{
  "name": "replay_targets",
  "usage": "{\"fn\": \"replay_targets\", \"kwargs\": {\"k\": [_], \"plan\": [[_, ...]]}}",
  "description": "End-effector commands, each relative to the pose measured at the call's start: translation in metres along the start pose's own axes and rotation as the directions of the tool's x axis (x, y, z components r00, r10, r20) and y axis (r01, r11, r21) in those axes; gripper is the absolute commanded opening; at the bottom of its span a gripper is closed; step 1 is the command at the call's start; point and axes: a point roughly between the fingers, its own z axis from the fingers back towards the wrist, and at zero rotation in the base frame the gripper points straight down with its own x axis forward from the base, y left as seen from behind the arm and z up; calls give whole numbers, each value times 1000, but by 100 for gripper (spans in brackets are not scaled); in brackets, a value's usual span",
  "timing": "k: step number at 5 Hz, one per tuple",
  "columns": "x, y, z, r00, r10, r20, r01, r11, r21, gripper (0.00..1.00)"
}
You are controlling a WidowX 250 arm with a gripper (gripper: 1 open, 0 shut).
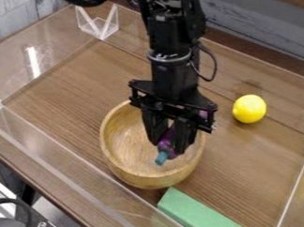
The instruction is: Remove the purple eggplant from inside the brown bowl and put it on the table
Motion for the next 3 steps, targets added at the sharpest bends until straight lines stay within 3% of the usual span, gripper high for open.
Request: {"fn": "replay_targets", "kwargs": {"k": [1, 3], "plan": [[9, -7, 15, 998, -16, 65, 16, 1000, -8, 0], [10, -11, 14, 998, -15, 61, 16, 1000, -15, 0]]}}
